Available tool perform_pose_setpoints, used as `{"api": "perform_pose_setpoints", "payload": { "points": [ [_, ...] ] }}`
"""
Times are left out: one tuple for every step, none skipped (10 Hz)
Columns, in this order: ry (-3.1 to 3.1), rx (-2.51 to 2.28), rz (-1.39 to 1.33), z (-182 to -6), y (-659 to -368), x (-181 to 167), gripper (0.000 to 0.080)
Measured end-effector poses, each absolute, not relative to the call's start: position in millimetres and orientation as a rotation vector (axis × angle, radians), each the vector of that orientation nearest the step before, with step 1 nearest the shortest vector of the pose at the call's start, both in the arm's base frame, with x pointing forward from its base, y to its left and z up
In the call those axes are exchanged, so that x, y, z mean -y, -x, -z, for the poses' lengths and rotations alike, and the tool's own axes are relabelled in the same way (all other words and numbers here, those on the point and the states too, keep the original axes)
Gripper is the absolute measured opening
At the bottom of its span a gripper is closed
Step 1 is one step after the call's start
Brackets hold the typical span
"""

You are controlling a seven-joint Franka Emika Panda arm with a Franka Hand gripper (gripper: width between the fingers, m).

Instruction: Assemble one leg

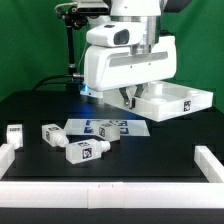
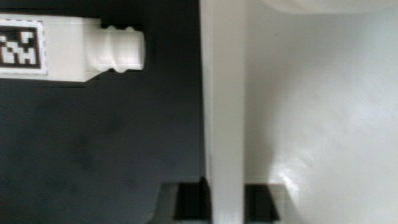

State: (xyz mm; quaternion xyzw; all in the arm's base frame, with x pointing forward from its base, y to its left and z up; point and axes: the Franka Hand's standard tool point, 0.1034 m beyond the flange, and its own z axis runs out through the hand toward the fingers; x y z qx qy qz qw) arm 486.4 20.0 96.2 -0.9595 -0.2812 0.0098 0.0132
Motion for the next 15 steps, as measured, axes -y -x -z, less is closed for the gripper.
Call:
{"api": "perform_pose_setpoints", "payload": {
  "points": [
    [3.025,0.733,-0.01,-95.8,-490,-14,0.0053],
    [3.032,0.565,-0.037,-96.7,-496,-5,0.0053],
    [3.012,0.404,-0.132,-95.6,-509,6,0.0054],
    [2.973,0.326,-0.23,-95.7,-522,20,0.0054],
    [2.954,0.406,-0.173,-94.6,-533,35,0.0054],
    [2.958,0.392,-0.18,-93.0,-530,37,0.0054],
    [2.957,0.395,-0.182,-92.1,-529,36,0.0054],
    [2.956,0.395,-0.184,-91.5,-529,36,0.0054],
    [2.977,0.325,-0.18,-86.5,-531,35,0.0054],
    [3.013,0.205,-0.189,-71.7,-535,31,0.0054],
    [3.026,0.037,-0.205,-59.7,-551,23,0.0054],
    [3.034,-0.078,-0.188,-52.5,-572,17,0.0054],
    [3.025,-0.09,-0.209,-46.1,-584,17,0.0054],
    [3.027,-0.088,-0.206,-44.6,-585,18,0.0054],
    [3.026,-0.087,-0.21,-43.7,-584,18,0.0054]
  ]
}}
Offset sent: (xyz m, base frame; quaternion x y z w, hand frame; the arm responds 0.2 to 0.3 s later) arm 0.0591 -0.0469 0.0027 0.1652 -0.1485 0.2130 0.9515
